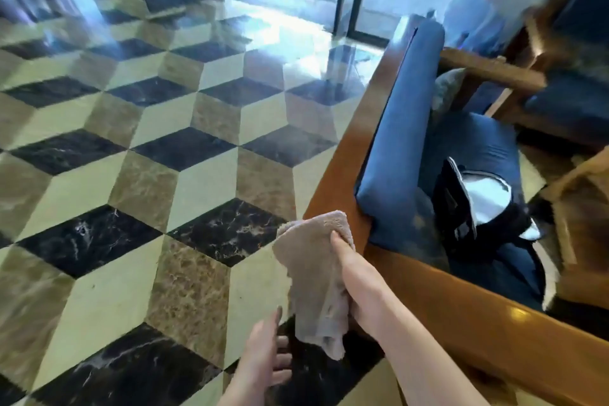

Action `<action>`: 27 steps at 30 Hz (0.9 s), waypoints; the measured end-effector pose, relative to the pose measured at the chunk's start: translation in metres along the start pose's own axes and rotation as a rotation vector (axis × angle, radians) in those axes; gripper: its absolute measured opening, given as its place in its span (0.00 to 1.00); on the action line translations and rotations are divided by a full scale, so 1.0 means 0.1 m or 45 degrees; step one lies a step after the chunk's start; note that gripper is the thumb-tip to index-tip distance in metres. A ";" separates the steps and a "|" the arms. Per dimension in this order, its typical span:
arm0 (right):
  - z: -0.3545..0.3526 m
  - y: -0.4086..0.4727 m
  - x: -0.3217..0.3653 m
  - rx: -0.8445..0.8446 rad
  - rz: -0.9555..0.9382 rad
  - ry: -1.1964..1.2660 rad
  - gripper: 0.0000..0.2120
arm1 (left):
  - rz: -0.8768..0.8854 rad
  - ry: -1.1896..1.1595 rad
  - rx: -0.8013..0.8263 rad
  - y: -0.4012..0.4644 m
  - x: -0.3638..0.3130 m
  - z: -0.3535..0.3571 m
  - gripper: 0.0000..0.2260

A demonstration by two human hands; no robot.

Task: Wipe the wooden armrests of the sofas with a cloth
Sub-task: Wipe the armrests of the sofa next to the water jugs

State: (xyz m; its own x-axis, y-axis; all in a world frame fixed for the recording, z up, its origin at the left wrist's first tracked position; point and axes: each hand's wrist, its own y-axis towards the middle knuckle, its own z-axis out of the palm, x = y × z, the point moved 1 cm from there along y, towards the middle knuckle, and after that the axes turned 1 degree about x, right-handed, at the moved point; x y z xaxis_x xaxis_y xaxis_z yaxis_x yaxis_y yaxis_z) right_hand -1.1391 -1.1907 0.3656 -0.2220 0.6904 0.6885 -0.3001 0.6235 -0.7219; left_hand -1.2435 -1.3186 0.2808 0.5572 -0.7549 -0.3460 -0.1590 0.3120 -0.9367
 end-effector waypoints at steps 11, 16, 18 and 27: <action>1.48 -0.75 0.90 0.647 -0.214 1.135 0.30 | 0.433 -1.135 0.754 -1.23 -0.91 -0.80 0.44; 1.74 -0.51 0.98 0.600 -0.245 1.127 0.32 | 0.688 -0.959 0.714 -1.46 -1.36 -1.06 0.33; 1.85 -0.38 1.03 0.572 -0.218 1.135 0.34 | 0.677 -0.881 0.617 -1.40 -1.51 -1.12 0.26; 2.15 0.62 1.68 0.350 -0.191 1.242 0.32 | 0.936 -0.597 0.297 -1.34 -2.70 -1.10 0.08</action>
State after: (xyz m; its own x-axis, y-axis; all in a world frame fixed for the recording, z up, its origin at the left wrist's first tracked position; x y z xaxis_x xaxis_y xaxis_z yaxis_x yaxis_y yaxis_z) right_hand -1.3941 -1.1145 0.4514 0.6499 0.6864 0.3262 -0.4923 0.7072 -0.5074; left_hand -1.4627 -1.2201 0.4942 0.6636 -0.0221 -0.7477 -0.4651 0.7707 -0.4355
